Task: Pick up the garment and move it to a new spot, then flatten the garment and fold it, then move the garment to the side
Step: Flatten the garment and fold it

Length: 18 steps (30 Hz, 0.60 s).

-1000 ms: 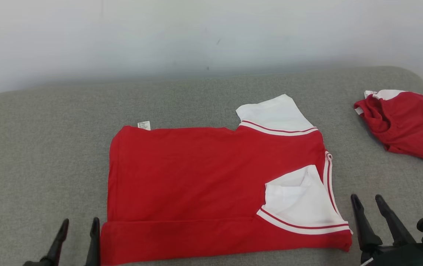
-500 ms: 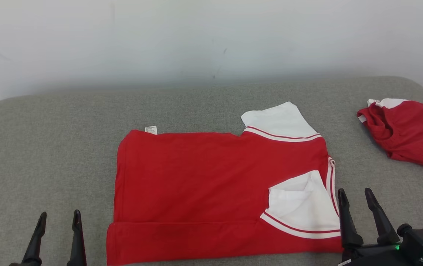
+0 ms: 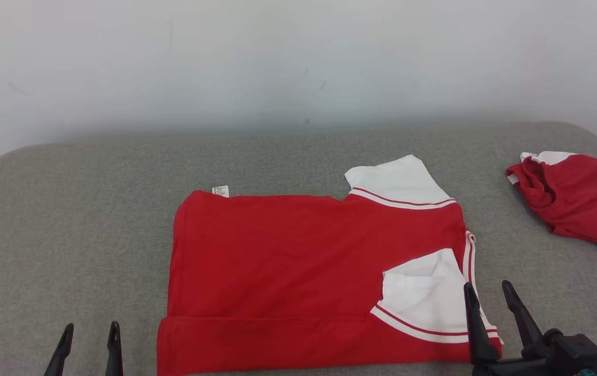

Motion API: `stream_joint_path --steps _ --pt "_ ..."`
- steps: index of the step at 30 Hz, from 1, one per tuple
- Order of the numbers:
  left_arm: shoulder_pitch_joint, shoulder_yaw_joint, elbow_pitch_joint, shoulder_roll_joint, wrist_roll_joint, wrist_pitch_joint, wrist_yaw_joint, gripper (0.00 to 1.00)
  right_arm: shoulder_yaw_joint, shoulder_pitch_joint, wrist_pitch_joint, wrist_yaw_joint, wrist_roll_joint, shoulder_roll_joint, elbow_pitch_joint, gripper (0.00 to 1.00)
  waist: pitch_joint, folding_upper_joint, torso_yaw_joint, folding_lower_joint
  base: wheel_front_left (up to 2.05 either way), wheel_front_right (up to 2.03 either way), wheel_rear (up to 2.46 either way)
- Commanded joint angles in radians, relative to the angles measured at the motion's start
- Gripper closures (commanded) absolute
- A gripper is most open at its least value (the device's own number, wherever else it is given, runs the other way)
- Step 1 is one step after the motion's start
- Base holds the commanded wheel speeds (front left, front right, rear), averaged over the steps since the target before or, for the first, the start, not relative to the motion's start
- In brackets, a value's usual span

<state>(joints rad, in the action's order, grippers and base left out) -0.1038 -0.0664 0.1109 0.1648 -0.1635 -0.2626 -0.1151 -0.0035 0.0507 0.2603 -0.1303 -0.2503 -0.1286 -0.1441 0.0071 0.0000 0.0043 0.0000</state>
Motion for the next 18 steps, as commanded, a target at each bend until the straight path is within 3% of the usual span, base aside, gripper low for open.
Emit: stream_joint_path --steps 1,9,18 --pt "-0.001 -0.002 0.009 0.000 -0.009 -0.003 -0.007 0.00 0.005 -0.007 0.005 0.000 0.009 -0.004 -0.002 0.00 0.002 0.0000 0.000 0.0000 0.00 0.00 0.00" --pt "0.119 0.009 0.059 0.056 -0.074 0.000 -0.016 0.00 0.043 -0.159 -0.017 0.000 -0.013 -0.044 -0.055 0.00 0.057 0.0000 -0.039 0.0000 0.00 0.00 0.00" --pt "0.469 0.153 0.156 0.241 -0.254 0.119 -0.014 0.00 0.108 -0.573 -0.108 0.000 -0.067 -0.087 -0.276 0.00 0.230 0.0000 -0.100 0.0000 0.00 0.00 0.00"
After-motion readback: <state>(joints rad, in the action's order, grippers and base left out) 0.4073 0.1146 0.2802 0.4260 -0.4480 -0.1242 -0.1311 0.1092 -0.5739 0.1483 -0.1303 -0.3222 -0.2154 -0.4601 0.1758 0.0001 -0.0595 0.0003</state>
